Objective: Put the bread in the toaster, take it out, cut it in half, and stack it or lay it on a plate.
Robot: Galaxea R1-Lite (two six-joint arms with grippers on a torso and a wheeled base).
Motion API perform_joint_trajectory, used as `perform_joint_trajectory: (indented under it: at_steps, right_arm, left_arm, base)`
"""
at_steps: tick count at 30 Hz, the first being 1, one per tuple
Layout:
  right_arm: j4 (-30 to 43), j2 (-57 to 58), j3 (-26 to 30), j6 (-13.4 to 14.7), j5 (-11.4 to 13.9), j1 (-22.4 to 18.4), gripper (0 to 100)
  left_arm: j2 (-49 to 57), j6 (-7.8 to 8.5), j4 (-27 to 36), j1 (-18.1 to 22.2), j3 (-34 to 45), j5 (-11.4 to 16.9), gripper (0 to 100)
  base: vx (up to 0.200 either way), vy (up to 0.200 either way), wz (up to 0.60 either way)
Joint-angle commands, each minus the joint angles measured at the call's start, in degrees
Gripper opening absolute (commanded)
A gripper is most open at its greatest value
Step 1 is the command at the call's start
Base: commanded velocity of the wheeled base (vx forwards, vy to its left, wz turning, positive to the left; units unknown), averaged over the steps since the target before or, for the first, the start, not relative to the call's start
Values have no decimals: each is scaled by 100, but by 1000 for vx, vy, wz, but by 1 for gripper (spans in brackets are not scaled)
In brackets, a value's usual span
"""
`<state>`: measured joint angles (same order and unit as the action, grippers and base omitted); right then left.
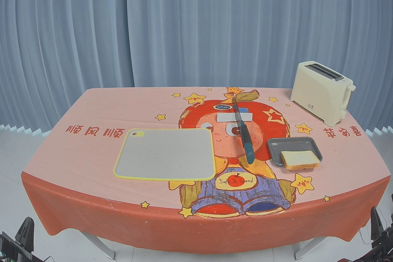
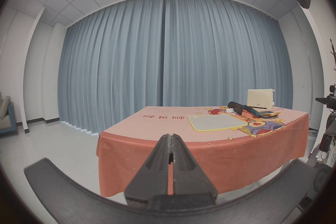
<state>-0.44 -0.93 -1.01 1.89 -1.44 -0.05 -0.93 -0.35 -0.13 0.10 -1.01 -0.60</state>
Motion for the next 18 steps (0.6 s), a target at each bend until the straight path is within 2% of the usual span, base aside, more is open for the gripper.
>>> perform_joint_trajectory:
  at_steps: [1,18]
  right_arm:
    - [0,93,101,-4,3,-4,100]
    - [0,93,101,-13,-6,5,100]
  left_arm:
    - [93,0,5,-1,101,-2,0]
    - [93,0,5,-1,101,-2,0]
  base:
    - [0,0,0]
    - [0,0,0]
